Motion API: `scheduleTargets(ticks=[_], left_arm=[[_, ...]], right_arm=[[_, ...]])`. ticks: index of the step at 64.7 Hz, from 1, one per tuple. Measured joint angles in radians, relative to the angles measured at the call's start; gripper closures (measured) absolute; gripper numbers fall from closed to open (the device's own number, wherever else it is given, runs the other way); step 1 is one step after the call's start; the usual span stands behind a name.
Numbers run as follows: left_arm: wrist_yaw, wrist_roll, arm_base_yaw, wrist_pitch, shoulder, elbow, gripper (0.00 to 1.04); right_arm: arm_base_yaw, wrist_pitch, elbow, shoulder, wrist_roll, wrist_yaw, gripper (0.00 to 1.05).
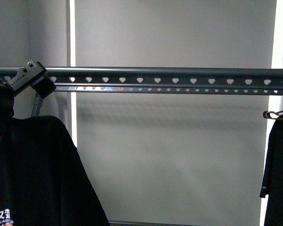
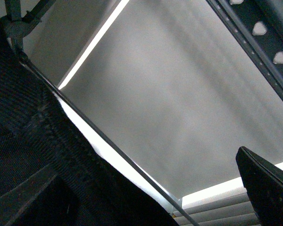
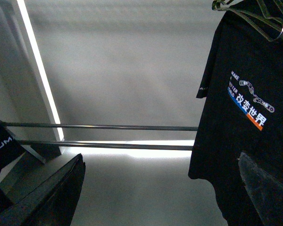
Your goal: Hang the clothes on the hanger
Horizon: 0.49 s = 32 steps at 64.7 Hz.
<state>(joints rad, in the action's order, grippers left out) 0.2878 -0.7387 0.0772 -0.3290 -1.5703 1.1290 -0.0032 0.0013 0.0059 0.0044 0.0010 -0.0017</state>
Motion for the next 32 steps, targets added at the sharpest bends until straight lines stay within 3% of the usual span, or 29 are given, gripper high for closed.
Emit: scheduleTargets(ticks=[23, 29, 32], left_arm=[[0.006, 0.039, -0.015, 0.095, -0.045, 0.013, 0.74], [-0.034, 0.019, -0.021, 0.095, -0.038, -0.035, 0.93], [-0.060, 0.003, -0.021, 0.095, -0.023, -0.077, 0.97]], right_arm=[[0.000, 0.000, 0.000, 0.000, 0.000, 0.000, 0.07], [0.000, 0.000, 0.000, 0.000, 0.000, 0.000, 0.07], [0.000, 0.000, 0.000, 0.000, 0.000, 0.000, 0.07]])
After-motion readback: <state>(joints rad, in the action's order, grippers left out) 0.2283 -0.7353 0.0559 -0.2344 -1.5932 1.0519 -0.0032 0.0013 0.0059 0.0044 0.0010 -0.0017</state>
